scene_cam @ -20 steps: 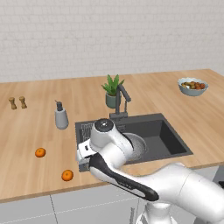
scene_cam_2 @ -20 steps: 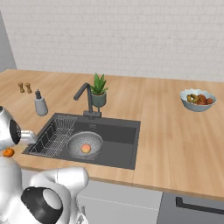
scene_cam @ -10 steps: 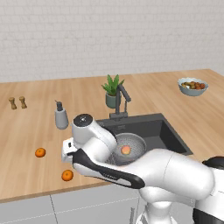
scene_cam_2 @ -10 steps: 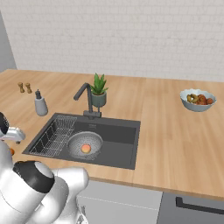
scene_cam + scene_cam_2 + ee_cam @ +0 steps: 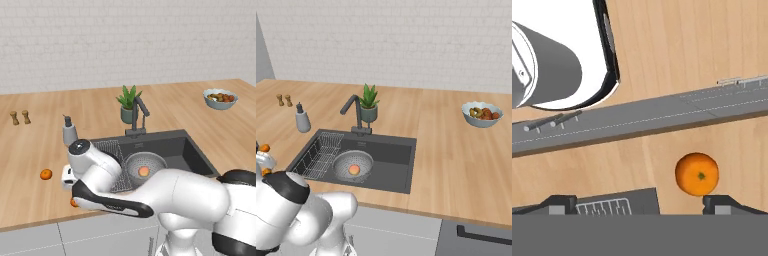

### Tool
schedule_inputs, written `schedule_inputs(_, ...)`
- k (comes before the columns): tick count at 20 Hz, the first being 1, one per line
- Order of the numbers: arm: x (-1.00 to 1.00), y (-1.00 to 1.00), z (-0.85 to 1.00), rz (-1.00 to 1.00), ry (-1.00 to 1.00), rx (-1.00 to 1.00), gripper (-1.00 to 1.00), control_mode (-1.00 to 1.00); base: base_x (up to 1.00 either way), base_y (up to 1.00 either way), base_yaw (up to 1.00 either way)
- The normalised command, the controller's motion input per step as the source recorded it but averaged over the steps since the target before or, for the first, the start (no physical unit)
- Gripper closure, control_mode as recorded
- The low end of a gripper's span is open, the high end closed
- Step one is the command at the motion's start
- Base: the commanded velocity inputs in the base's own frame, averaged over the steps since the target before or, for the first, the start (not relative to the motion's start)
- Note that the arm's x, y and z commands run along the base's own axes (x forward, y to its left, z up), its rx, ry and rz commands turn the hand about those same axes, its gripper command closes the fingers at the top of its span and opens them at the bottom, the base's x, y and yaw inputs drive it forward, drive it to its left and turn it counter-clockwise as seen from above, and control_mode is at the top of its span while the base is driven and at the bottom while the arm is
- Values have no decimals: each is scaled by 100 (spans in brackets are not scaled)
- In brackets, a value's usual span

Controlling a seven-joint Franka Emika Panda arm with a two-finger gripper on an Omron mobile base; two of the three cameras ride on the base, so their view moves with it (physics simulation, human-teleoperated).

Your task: Put the colander in the sink, put the tangerine, tangerine, peach in the colander, and turn on the sink faucet and pour water over the colander.

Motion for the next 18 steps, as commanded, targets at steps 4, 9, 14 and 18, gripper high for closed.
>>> schedule_inputs(4,8,24,-23,-2,0,0,-100,-100,0,0,0)
schedule_inputs(9,7,20,-26,0,0,0,-100,-100,0,0,0)
schedule_inputs(14,16,12,-28,0,0,0,-100,-100,0,0,0)
schedule_inputs(18,26,20,-26,0,1,0,-100,-100,0,0,0)
